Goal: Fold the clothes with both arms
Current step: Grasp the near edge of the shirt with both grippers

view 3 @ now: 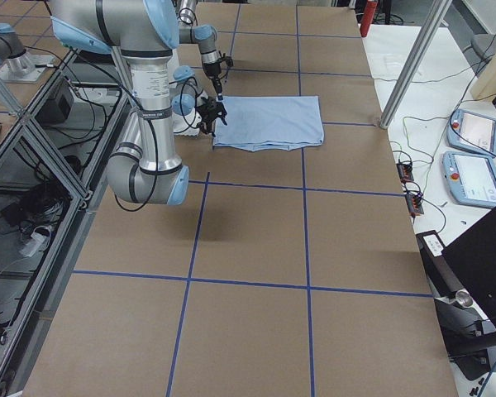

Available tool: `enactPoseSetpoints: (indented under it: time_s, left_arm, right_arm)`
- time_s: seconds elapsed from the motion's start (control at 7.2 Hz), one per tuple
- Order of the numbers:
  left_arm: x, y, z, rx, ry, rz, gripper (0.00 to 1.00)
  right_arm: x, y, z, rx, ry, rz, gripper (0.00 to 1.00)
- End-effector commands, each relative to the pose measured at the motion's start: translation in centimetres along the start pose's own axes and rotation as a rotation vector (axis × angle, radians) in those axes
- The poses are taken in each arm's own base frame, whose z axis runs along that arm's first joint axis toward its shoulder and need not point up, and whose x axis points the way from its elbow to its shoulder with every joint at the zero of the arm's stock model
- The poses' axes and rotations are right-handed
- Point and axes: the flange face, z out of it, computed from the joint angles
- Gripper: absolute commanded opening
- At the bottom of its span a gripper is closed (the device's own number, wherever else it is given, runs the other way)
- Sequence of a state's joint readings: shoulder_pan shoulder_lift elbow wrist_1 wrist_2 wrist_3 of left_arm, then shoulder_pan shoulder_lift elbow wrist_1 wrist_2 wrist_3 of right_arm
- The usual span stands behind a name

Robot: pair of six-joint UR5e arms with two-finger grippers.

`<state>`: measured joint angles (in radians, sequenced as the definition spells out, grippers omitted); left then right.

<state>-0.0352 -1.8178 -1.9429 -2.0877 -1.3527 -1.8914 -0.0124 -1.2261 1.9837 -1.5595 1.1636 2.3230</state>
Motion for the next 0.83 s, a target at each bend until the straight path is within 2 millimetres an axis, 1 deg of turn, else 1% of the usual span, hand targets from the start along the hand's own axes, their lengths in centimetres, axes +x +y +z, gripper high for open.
enactPoseSetpoints:
  time_s: [0.0, 0.14, 0.42, 0.56, 0.69]
  left_arm:
    - [0.06, -0.14, -0.03, 0.007, 0.003, -0.001, 0.00]
    - [0.10, -0.14, -0.10, 0.006, 0.004, -0.001, 0.00]
    - [0.15, -0.14, -0.16, 0.006, 0.006, -0.001, 0.00]
    - [0.15, -0.14, -0.16, 0.006, 0.006, -0.001, 0.00]
    - [0.15, -0.16, -0.16, 0.007, 0.006, -0.001, 0.00]
  right_arm:
    - [0.22, 0.32, 0.69, 0.009, 0.010, -0.003, 0.81]
    - [0.34, 0.48, 1.21, 0.016, 0.015, -0.005, 0.79]
    - [0.49, 0.52, 1.61, 0.025, 0.017, 0.013, 0.67]
    - [0.33, 0.30, 1.64, 0.026, 0.014, 0.030, 0.52]
    - [-0.06, -0.02, 1.60, 0.025, 0.004, 0.074, 0.19]
